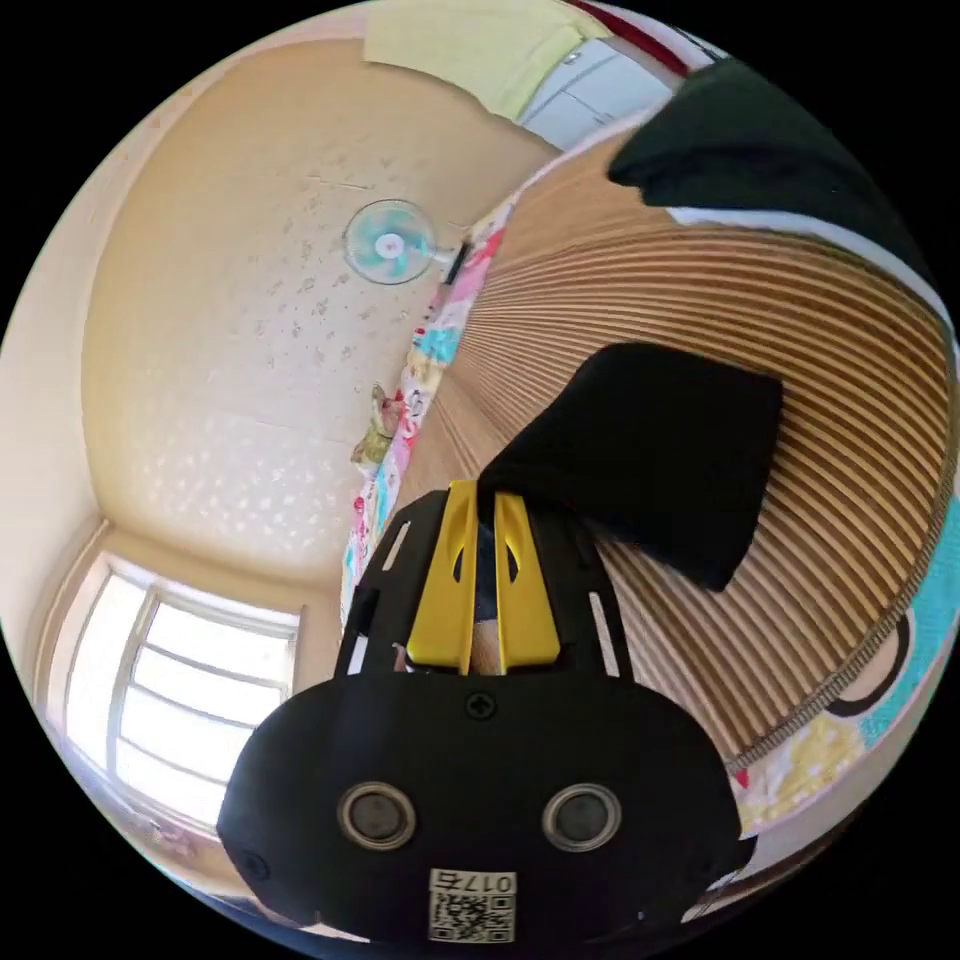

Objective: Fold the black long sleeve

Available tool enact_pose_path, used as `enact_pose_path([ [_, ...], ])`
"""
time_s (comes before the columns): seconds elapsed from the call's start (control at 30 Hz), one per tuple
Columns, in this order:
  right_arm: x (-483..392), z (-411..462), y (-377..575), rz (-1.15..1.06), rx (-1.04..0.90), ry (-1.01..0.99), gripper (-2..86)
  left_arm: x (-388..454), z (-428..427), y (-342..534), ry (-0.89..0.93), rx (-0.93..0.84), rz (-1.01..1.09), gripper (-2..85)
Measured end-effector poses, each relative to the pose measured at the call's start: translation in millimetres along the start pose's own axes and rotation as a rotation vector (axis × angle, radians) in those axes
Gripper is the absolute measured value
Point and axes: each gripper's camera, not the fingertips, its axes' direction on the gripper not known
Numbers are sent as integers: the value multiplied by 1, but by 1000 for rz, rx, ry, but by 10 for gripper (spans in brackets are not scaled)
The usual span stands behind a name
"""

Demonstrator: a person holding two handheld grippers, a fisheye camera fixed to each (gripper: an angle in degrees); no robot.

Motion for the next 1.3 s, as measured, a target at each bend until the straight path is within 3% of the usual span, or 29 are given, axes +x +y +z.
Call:
enact_pose_path([
  [0.13, -117, 55, 45, -387, -156, -219, 53, 6, -4, -13, -20, 1, 9, -3],
  [0.23, -198, 132, 128, -696, -528, -367, 95, 11, -7, -22, -36, 1, 19, -3],
  [0.3, -215, 194, 210, -819, -816, -272, 100, 12, -9, -28, -38, 1, 20, -2],
  [0.47, -173, 236, 314, -809, -998, -130, 82, 10, -16, -45, -22, 3, 13, -3],
  [0.6, -131, 217, 346, -752, -971, -57, 45, 8, -23, -60, -4, 9, 9, -3],
  [0.77, -108, 158, 335, -640, -805, -125, 13, 16, -35, -84, -27, 2, 21, -2],
  [0.87, -97, 118, 334, -658, -723, 5, 7, 11, -51, -97, 5, -19, 1, 0],
  [1.0, -71, 68, 340, -684, -615, 278, 5, -23, -97, -75, 143, -22, -203, -7],
  [1.1, -49, 60, 350, -690, -641, 422, 4, -19, -127, -49, 257, 38, -243, -9],
  [1.17, -41, 61, 357, -695, -638, 398, 4, -10, -116, -59, 219, -77, -238, -10],
  [1.3, -31, 71, 352, -607, -625, 313, 4, 13, -101, -138, 65, -203, -34, -10],
])
